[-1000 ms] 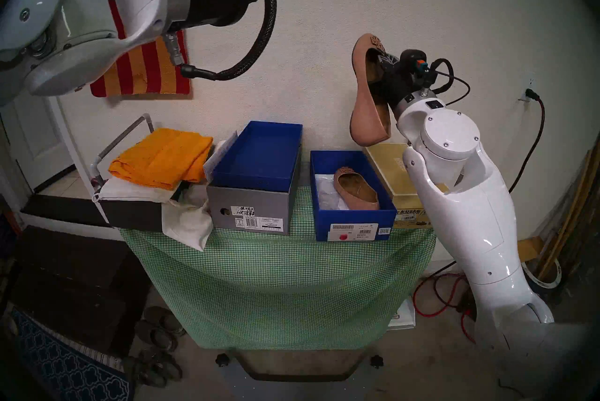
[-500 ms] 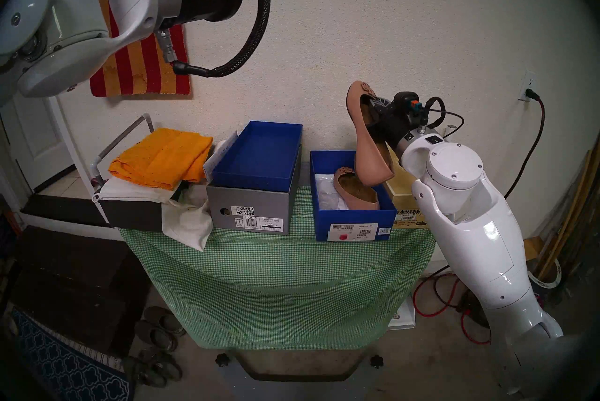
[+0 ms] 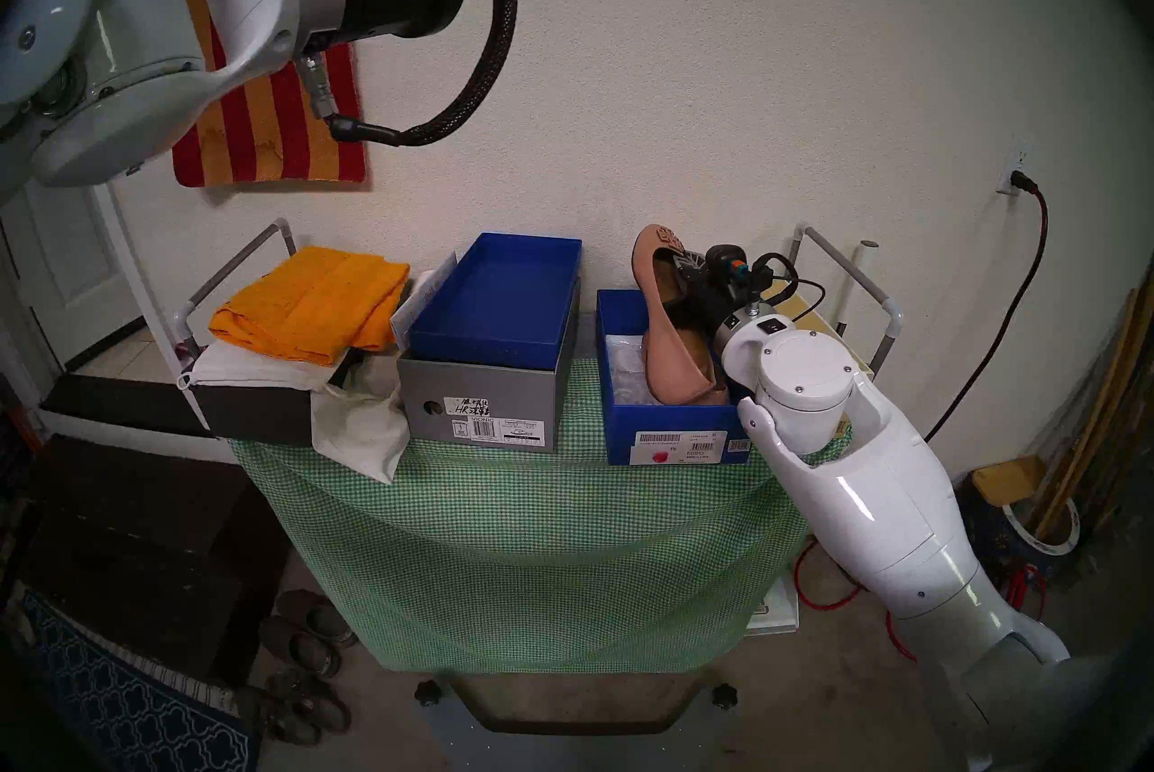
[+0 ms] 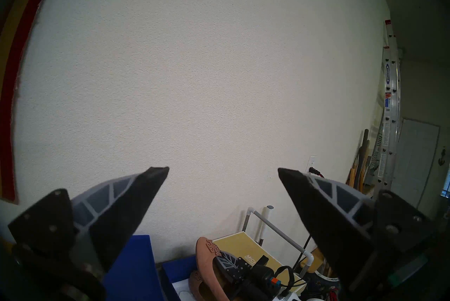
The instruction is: Put shoes into shoe box
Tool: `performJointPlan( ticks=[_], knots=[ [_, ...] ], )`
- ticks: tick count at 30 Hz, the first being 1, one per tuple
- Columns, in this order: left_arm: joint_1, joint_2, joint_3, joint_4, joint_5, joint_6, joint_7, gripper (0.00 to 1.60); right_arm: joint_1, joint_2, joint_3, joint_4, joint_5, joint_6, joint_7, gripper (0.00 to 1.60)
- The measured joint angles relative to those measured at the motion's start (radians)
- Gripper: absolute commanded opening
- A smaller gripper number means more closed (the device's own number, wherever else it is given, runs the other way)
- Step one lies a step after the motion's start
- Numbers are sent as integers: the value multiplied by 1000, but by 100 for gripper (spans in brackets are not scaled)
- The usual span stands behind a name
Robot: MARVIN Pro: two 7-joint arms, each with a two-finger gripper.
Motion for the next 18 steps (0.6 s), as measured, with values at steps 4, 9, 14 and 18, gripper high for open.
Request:
performJointPlan(
  ticks=[4, 9, 14, 18],
  knots=[
    [-1, 0, 1, 0, 0, -1, 0, 160, 16, -12, -16, 41, -11, -12, -2, 0],
    [-2, -1, 2, 0, -1, -1, 2, 160, 46, -19, -33, 70, -20, -9, 20, 0],
    [-3, -2, 3, 0, -3, -2, 3, 160, 76, -20, -49, 93, -31, 10, 54, 0],
    [-4, -3, 4, 0, -4, -3, 3, 160, 93, -16, -54, 107, -38, 31, 73, 0]
  ],
)
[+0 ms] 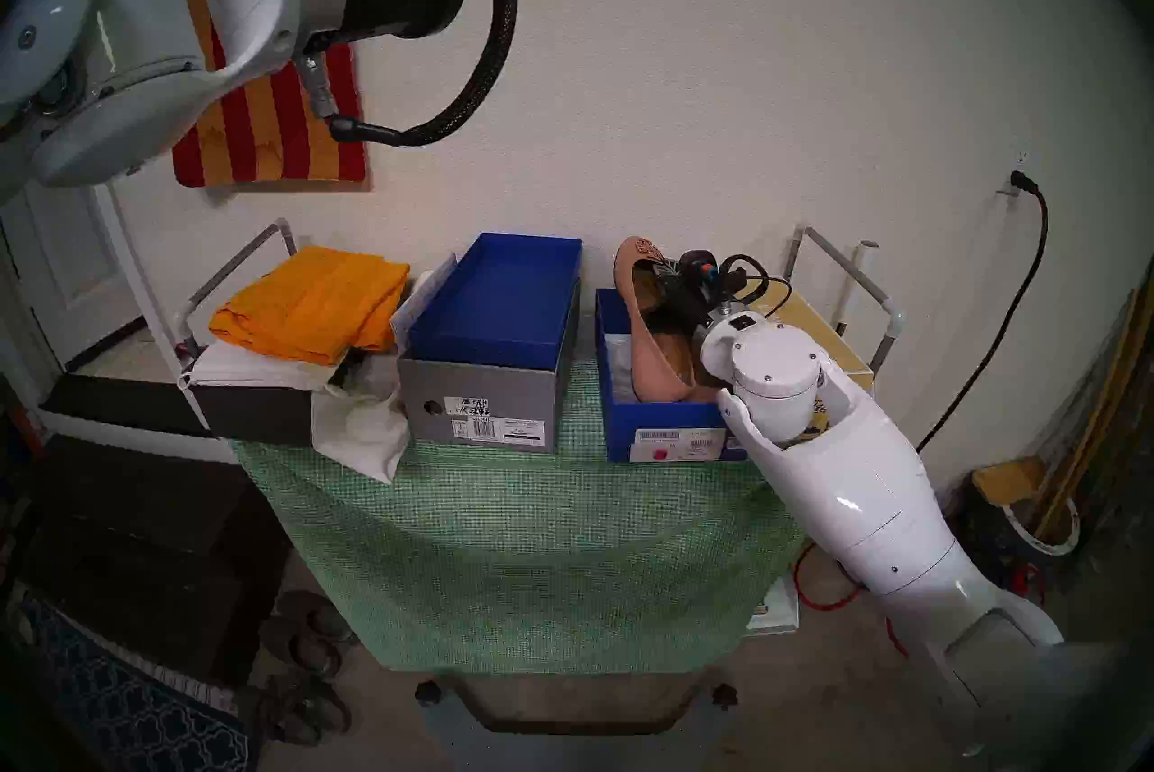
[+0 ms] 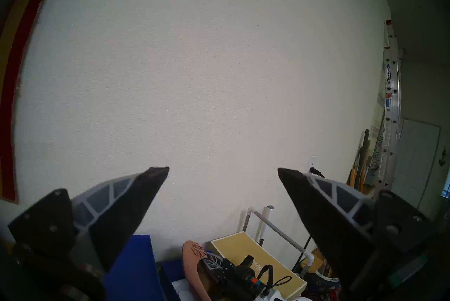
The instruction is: Put shoes into shoe box
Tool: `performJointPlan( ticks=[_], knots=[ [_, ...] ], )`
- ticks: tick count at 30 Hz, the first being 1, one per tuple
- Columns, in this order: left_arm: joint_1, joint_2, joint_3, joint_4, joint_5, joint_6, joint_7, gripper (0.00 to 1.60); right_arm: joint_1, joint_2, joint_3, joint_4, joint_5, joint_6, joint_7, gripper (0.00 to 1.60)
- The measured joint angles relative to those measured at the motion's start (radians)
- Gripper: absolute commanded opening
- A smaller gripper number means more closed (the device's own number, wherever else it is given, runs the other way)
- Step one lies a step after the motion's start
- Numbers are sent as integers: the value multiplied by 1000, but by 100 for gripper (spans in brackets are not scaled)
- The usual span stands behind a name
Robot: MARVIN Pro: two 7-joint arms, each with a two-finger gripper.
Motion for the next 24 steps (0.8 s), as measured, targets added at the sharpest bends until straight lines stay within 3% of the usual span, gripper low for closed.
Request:
performJointPlan(
  ticks=[13, 24],
  knots=[
    [-3, -3, 4, 0, -2, -1, 0, 160, 71, 21, -24, 54, -23, 155, 70, 0],
    [-6, -4, 7, 0, -2, -2, 0, 160, 170, -3, -76, 102, -49, 269, 139, 0]
  ],
)
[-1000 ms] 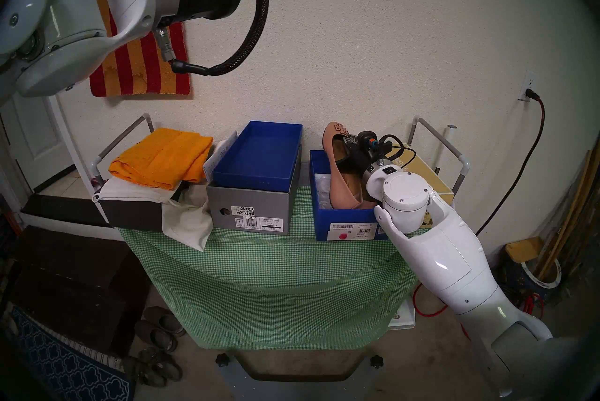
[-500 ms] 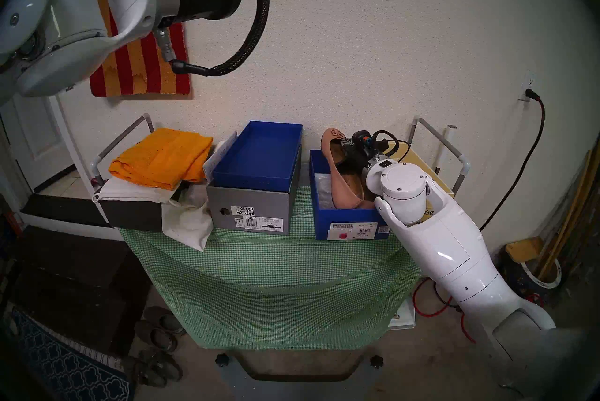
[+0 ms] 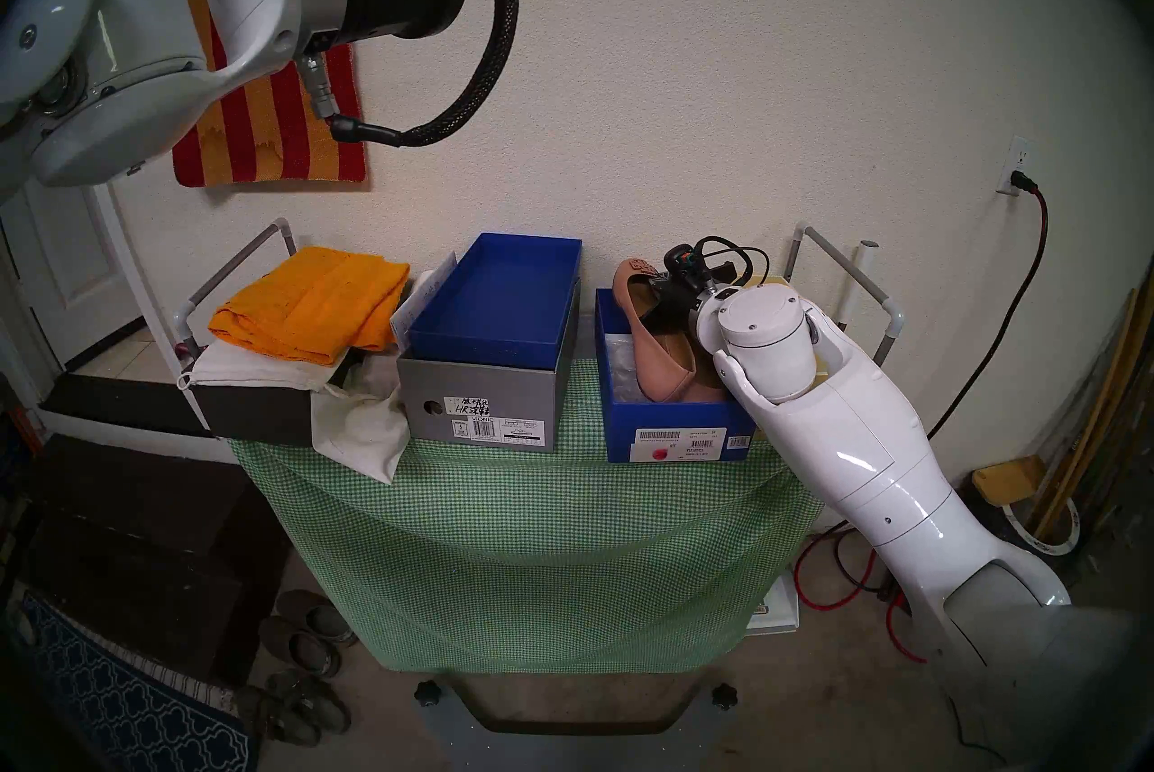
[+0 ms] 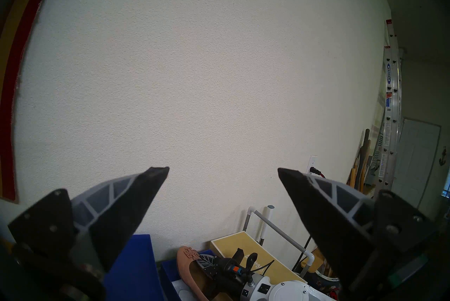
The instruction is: Put shoes into shoe box
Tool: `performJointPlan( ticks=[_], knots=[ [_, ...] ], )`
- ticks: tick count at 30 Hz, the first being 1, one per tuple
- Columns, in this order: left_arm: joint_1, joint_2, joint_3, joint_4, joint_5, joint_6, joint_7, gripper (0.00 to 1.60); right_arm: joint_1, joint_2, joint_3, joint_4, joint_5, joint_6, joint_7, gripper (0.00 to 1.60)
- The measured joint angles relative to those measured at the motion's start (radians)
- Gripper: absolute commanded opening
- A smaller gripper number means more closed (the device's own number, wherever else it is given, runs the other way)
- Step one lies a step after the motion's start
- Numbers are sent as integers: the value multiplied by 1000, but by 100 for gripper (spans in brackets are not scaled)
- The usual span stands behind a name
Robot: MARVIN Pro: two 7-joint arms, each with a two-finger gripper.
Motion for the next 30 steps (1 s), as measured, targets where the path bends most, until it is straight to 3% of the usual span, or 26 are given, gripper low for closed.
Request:
performJointPlan(
  ticks=[12, 22, 30],
  knots=[
    [-4, -1, 3, 0, -1, -1, 0, 160, 88, -4, -56, -6, -42, 142, 63, 0],
    [-6, -2, 6, 0, -2, -2, -1, 160, 123, 78, -92, -113, -66, 279, 177, 0],
    [-8, -3, 8, 0, -3, -3, -1, 160, 119, 128, -95, -157, -76, 308, 210, 0]
  ],
)
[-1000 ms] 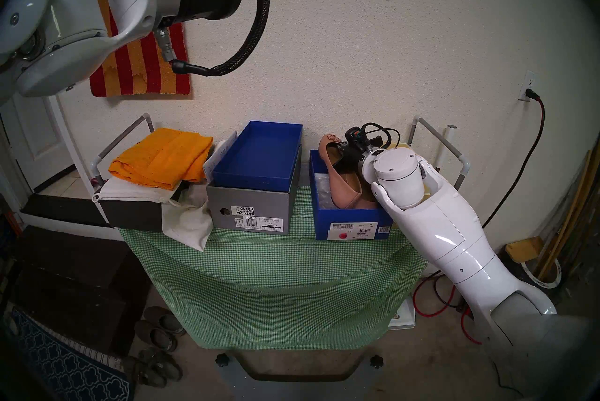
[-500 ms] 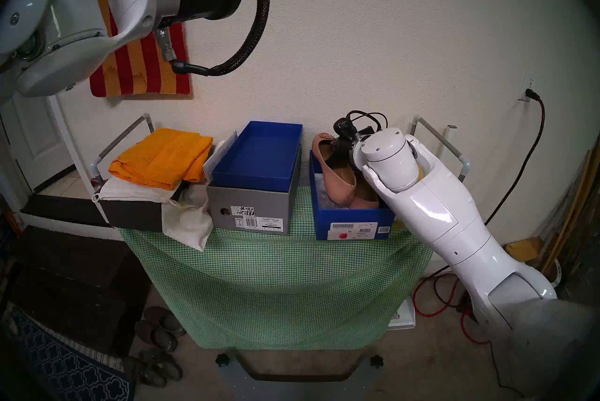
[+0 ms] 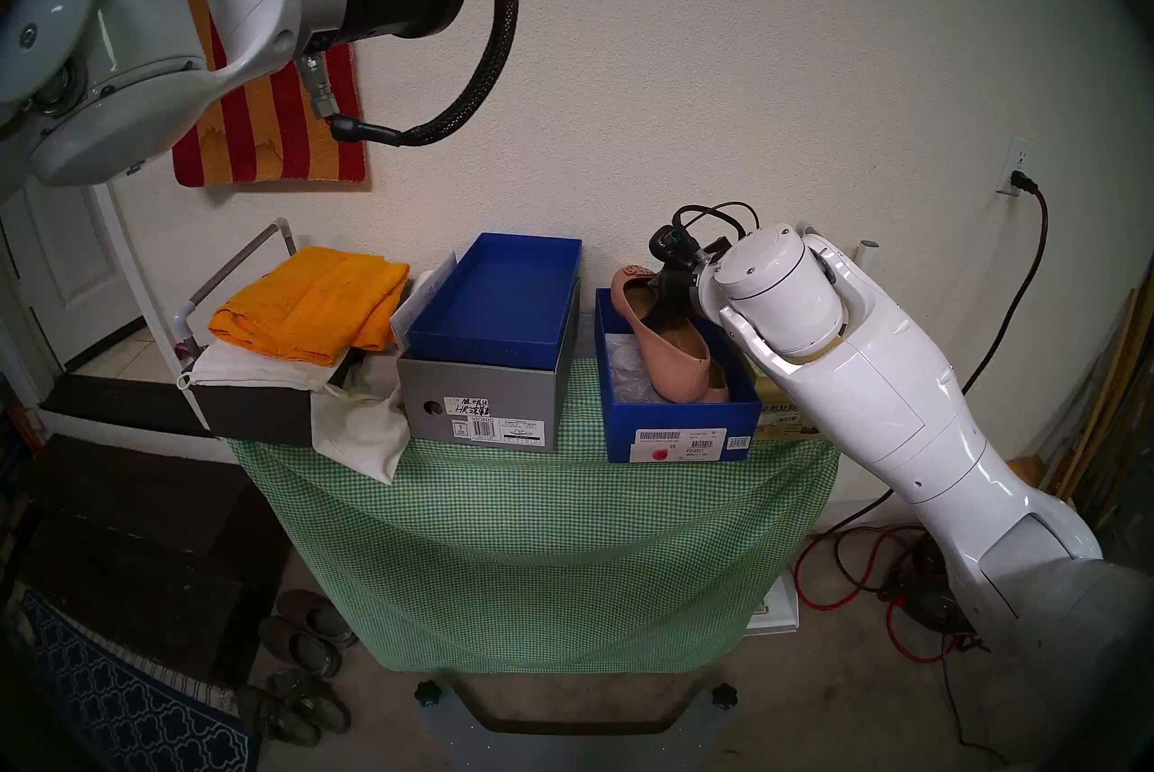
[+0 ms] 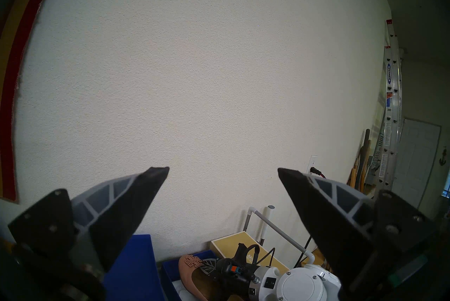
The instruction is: Put shoes into shoe box
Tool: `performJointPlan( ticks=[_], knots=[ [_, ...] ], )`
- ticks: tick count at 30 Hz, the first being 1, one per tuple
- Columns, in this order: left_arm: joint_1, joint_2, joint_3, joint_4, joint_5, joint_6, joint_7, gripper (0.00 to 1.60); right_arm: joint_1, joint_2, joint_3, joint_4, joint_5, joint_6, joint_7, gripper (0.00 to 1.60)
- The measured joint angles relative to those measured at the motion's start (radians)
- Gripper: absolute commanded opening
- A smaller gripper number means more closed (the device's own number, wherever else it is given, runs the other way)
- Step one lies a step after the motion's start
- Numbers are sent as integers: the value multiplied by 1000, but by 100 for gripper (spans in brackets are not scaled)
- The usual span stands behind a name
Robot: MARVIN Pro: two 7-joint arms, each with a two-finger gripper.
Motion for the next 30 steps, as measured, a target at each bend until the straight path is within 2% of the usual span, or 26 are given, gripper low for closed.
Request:
performJointPlan(
  ticks=[6, 18, 26, 27, 28, 29, 30],
  knots=[
    [-1, -1, 1, 0, 0, -1, 0, 160, -22, 0, 6, 32, -7, -28, -6, 0],
    [-4, -2, 5, 0, -1, -2, 0, 160, -35, -68, -47, 137, -29, -83, -37, 0],
    [-6, -2, 6, 0, -2, -3, -1, 160, -23, -101, -60, 185, -40, -111, -50, 3],
    [-6, -2, 7, 0, -2, -3, -1, 160, -22, -104, -61, 189, -41, -113, -50, 42],
    [-7, -2, 7, 0, -2, -3, -1, 160, -21, -105, -61, 192, -41, -114, -50, 128],
    [-7, -2, 7, 0, -2, -3, -1, 160, -19, -108, -62, 196, -41, -115, -50, 160],
    [-7, -3, 8, 0, -2, -3, -1, 160, -18, -111, -62, 200, -41, -116, -50, 160]
  ],
)
